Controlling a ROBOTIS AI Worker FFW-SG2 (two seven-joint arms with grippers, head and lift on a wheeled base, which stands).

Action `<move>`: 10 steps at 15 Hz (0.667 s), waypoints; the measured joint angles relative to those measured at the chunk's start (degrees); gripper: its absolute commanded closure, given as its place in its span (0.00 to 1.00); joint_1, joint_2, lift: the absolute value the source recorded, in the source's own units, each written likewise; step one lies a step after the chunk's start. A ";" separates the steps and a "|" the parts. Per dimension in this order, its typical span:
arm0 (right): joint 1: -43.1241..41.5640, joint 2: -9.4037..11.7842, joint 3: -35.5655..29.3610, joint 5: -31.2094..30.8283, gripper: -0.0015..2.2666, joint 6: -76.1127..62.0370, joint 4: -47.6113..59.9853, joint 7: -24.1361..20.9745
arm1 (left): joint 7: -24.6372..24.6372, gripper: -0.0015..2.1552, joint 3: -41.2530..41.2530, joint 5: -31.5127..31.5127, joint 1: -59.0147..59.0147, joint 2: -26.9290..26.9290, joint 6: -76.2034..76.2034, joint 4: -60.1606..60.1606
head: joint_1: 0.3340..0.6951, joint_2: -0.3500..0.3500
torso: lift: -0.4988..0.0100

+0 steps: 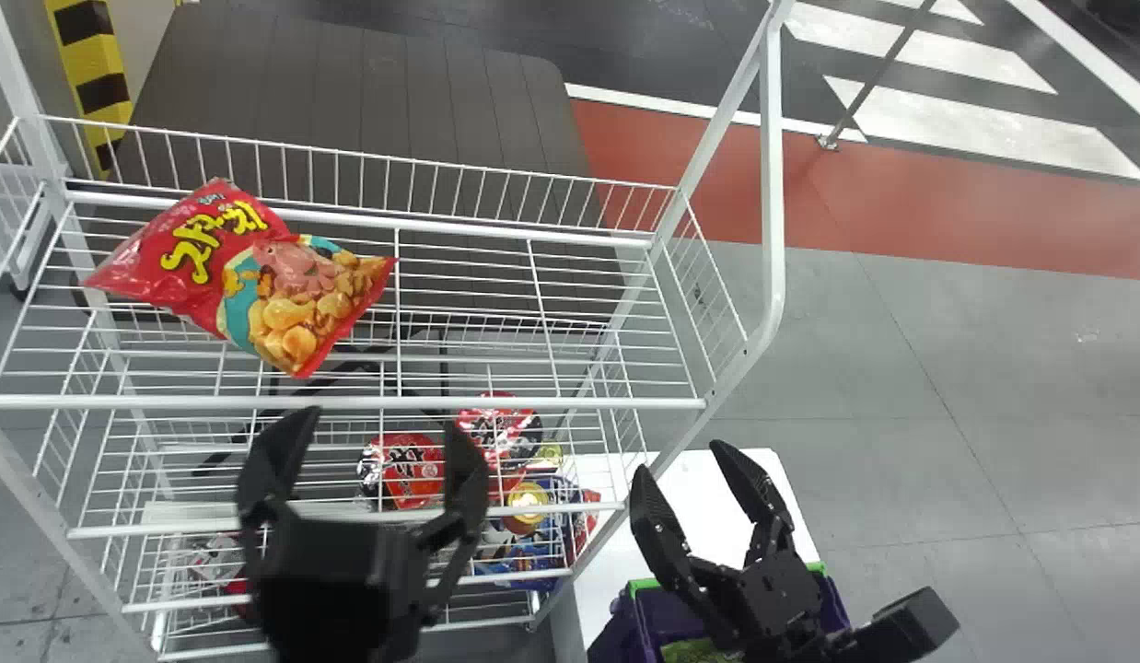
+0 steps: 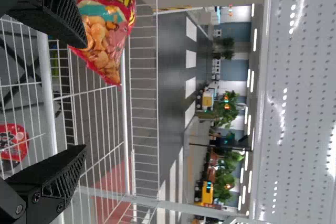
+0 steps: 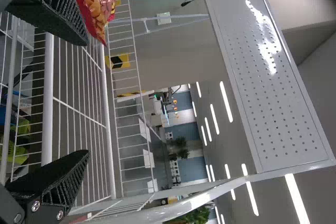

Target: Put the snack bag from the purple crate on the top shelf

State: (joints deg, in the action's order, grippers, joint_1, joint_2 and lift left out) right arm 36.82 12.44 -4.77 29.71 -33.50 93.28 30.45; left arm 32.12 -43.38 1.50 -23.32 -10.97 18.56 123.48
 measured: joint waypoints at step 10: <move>1.06 0.81 1.53 -0.11 0.04 -0.11 -0.70 0.74 | 9.57 0.05 5.13 -29.03 19.28 4.63 11.08 -0.81 | 1.00 0.00 | 0.98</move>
State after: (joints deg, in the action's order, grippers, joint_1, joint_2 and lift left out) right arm 37.88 13.25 -3.24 29.60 -33.61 92.58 31.20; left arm 41.69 -38.25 -27.54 -4.04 -6.34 29.63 122.67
